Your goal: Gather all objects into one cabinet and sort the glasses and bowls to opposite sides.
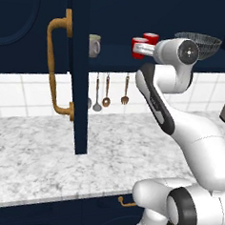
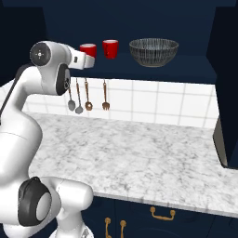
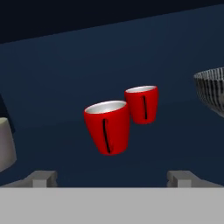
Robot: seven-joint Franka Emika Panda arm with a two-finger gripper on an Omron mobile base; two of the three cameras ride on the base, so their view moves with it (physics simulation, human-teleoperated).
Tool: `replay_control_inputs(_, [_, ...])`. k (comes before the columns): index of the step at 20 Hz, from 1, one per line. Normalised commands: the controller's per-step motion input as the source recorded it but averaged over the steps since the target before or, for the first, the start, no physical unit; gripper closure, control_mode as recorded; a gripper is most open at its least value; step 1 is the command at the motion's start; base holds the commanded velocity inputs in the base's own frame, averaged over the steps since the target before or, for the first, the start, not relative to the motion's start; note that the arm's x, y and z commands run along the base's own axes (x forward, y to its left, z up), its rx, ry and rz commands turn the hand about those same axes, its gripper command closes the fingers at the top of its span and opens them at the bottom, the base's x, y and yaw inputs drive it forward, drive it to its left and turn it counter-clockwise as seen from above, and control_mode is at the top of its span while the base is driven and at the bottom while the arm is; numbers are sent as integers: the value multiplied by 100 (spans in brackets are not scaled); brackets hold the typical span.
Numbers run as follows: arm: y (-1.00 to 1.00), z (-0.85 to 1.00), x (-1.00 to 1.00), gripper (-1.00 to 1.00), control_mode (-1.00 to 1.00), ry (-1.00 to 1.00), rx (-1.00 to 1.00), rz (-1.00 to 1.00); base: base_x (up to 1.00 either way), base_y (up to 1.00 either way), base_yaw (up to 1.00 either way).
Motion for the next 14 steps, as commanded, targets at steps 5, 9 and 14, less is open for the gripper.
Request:
replay_control_inputs(5, [3, 0, 5, -100, -100, 0, 0, 0, 0, 0, 0])
replay_control_inputs(9, [2, 0, 23, -100, -100, 0, 0, 0, 0, 0, 0])
replay_control_inputs(14, [0, 0, 35, -100, -100, 0, 0, 0, 0, 0, 0])
